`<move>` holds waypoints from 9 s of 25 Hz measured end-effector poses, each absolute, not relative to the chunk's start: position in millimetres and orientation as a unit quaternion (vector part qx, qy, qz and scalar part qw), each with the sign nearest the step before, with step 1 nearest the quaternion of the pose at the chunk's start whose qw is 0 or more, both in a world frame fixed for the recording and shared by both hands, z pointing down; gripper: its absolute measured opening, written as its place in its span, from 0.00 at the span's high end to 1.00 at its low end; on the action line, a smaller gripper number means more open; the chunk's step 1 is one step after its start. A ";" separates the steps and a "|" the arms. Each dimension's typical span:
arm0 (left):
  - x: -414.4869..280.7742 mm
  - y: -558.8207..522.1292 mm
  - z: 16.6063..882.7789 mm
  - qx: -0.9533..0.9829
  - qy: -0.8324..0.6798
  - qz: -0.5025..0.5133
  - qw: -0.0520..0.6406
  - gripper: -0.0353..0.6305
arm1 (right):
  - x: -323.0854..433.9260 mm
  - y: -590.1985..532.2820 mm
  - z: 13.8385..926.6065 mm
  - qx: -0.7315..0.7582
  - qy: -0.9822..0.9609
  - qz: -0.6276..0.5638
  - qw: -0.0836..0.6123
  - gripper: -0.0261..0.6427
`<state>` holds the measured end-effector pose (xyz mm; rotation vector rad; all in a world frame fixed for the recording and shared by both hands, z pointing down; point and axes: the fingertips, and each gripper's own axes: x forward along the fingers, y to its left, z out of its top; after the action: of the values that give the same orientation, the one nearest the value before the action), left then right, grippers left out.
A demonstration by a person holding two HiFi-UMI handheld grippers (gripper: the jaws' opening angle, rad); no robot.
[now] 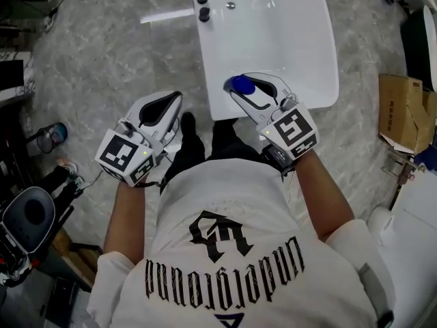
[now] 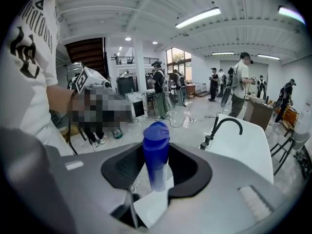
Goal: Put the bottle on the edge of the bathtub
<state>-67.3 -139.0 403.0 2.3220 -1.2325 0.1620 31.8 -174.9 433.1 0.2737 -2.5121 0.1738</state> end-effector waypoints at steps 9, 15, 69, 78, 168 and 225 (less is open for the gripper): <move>-71.8 -160.9 436.1 0.836 -0.469 0.066 0.275 0.94 | 17.7 -199.7 491.7 0.058 -0.938 0.058 0.338 0.74; -73.8 -170.8 473.9 0.830 -0.468 0.081 0.291 0.94 | 6.9 -208.6 528.9 0.035 -0.928 0.055 0.366 0.74; -64.7 -214.7 600.1 0.823 -0.418 0.120 0.366 0.94 | -13.9 -241.0 726.7 0.001 -0.870 0.038 0.492 0.69; -64.1 -204.8 575.6 0.834 -0.402 0.130 0.354 0.94 | 5.0 -246.6 687.4 0.046 -0.874 0.055 0.480 0.65; 118.3 67.5 305.6 0.849 -0.500 0.091 0.144 0.94 | 274.7 11.9 367.9 0.147 -0.956 0.077 0.240 0.96; 13.3 388.6 281.6 0.894 -0.426 0.039 0.131 0.94 | 153.2 358.2 294.4 0.220 -0.959 0.008 0.180 0.96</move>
<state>13.3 388.6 281.6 2.5959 -1.2377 0.1134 153.2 358.2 294.4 0.6209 -2.7098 0.0233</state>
